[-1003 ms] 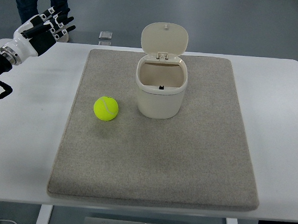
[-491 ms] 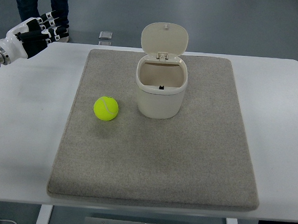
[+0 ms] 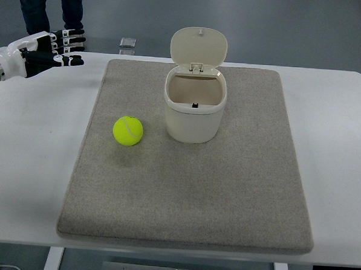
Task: Put tennis ball into box with left hand
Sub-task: 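Move the left hand forward over the mat toward the tennis ball, then open the left hand fingers and position them above the tennis ball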
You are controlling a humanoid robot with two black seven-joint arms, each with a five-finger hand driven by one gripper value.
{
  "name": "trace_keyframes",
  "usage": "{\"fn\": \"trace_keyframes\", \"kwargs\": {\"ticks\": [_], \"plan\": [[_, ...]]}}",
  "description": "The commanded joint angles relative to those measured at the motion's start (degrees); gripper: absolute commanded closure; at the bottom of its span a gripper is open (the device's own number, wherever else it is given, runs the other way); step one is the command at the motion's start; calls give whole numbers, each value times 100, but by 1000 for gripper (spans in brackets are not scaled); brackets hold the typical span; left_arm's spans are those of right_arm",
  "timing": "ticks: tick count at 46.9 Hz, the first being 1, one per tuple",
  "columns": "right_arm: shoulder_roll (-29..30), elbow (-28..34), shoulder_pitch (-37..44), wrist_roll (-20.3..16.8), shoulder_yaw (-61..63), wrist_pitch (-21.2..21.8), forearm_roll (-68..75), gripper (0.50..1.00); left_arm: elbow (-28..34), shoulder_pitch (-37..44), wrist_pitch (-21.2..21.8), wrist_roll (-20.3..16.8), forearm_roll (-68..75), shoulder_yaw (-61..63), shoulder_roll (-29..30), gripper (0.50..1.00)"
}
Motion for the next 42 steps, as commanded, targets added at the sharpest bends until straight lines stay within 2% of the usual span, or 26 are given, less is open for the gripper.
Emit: {"fn": "trace_keyframes", "kwargs": {"ticks": [1,13,18,23,26,33,42], "plan": [[0,0,0,0,0,0,0,562,-131,1,19,0,392,24,5,506],[0,0,0,0,0,0,0,560,-588,-8,63,-395,2194,42,22,508],[0,0,0,0,0,0,0,562,-675,1,63,-430,2721,50,31,506],[0,0,0,0,0,0,0,562,-956,-8,63,-492,3424,42,189,508],[0,0,0,0,0,0,0,562,-1194,-8,63,-667,3802,33,330,506],[0,0,0,0,0,0,0,562,-1712,-95,63,-1045,4330,15,664,508],[0,0,0,0,0,0,0,562,-2196,-157,72,-1221,4664,33,858,508]]}}
